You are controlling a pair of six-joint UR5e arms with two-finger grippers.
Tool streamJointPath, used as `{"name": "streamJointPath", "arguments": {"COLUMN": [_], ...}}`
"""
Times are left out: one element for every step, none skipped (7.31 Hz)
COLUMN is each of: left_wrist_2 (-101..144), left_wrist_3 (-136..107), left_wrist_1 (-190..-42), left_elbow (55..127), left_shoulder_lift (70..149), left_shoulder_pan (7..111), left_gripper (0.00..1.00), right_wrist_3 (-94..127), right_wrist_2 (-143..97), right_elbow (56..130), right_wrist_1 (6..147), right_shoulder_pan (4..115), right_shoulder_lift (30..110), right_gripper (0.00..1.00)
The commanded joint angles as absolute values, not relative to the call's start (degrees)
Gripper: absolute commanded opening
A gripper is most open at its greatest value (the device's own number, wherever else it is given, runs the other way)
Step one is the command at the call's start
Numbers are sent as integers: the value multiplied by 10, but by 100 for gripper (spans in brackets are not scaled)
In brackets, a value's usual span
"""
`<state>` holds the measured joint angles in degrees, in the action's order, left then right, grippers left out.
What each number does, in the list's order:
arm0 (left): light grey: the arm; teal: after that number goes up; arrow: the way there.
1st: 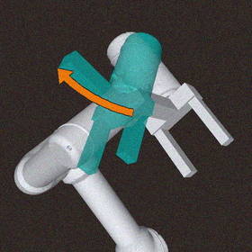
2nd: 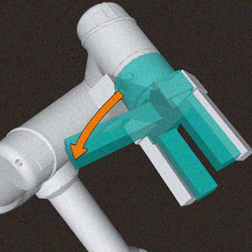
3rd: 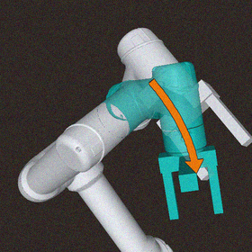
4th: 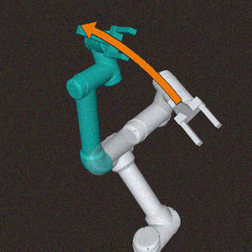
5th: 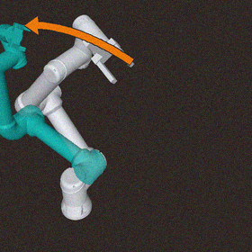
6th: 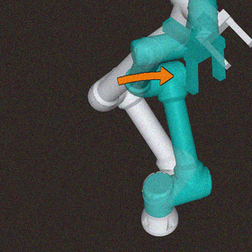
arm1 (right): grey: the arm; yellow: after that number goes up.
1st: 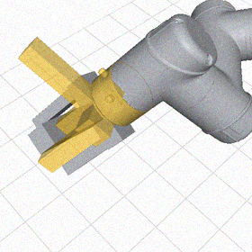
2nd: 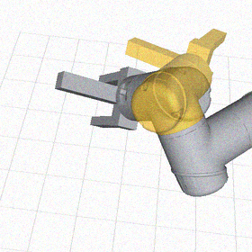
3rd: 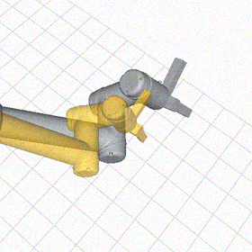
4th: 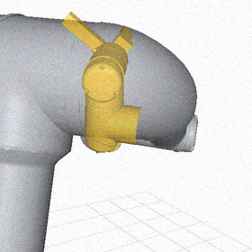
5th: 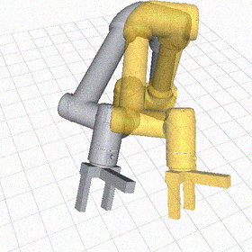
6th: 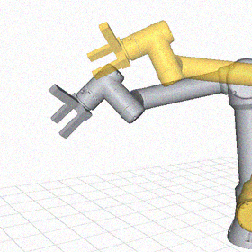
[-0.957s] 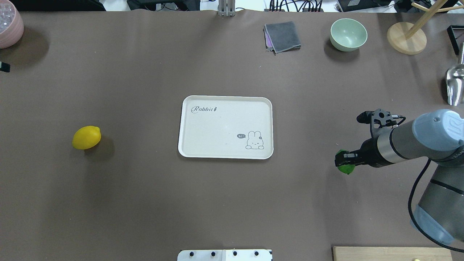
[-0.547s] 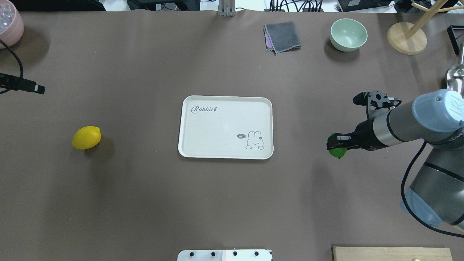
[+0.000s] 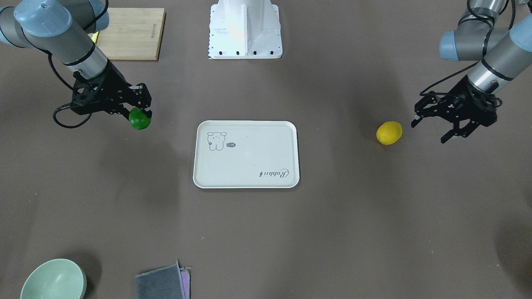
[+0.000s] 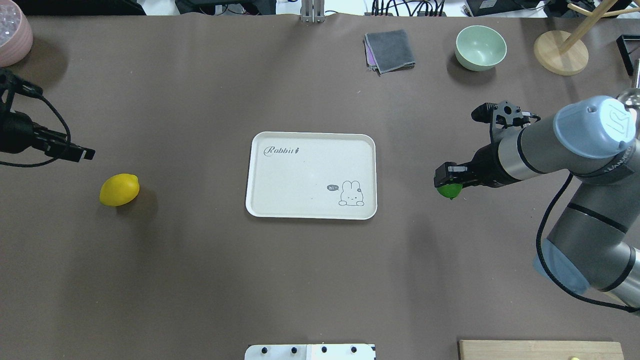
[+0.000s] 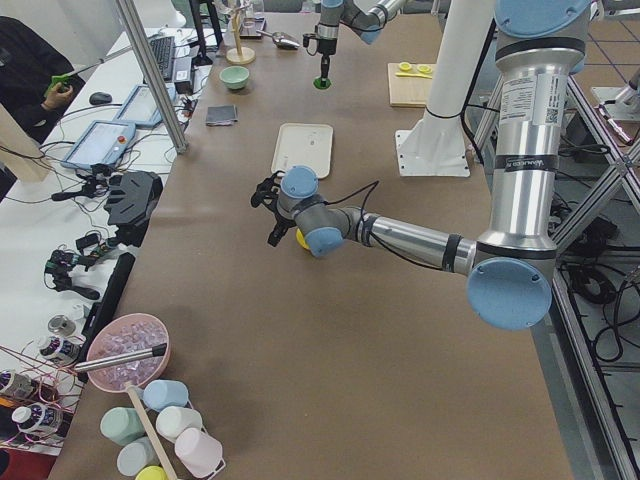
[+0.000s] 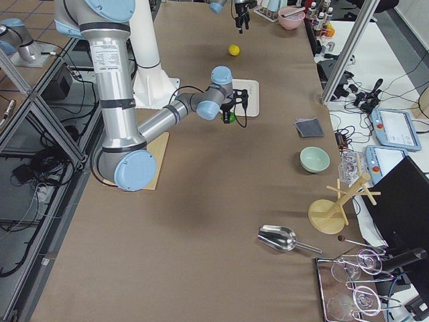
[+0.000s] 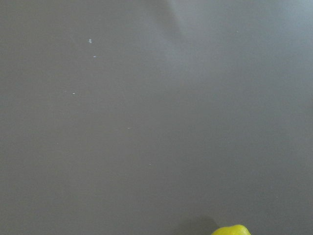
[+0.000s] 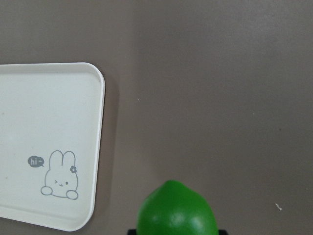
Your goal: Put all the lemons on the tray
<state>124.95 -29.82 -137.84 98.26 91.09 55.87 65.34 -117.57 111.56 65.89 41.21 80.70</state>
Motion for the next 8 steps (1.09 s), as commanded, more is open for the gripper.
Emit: {"name": "streamJointPath", "arguments": {"left_wrist_2": [1197, 1197, 1196, 1190, 1189, 1189, 1189, 1189], "left_wrist_3": [-261, -234, -217, -200, -200, -200, -200, -200], "left_wrist_1": [-1412, -1413, -1413, -1414, -1420, -1428, -1440, -1456], "left_elbow": [981, 981, 979, 969, 962, 946, 929, 917], "left_shoulder_lift": [911, 911, 911, 916, 916, 923, 925, 924], "left_shoulder_pan": [489, 483, 480, 475, 462, 461, 459, 459], "left_gripper": [97, 97, 97, 97, 97, 97, 97, 97], "right_wrist_3": [655, 655, 658, 663, 663, 663, 664, 664], "right_wrist_2": [-1171, -1170, -1170, -1167, -1166, -1166, -1166, -1166], "right_elbow": [1112, 1101, 1089, 1086, 1085, 1076, 1061, 1057], "right_wrist_1": [661, 661, 661, 661, 661, 661, 661, 661], "right_shoulder_pan": [413, 413, 414, 413, 412, 412, 412, 412], "right_shoulder_lift": [789, 771, 752, 747, 746, 729, 714, 708], "right_gripper": [0, 0, 0, 0, 0, 0, 0, 0]}}
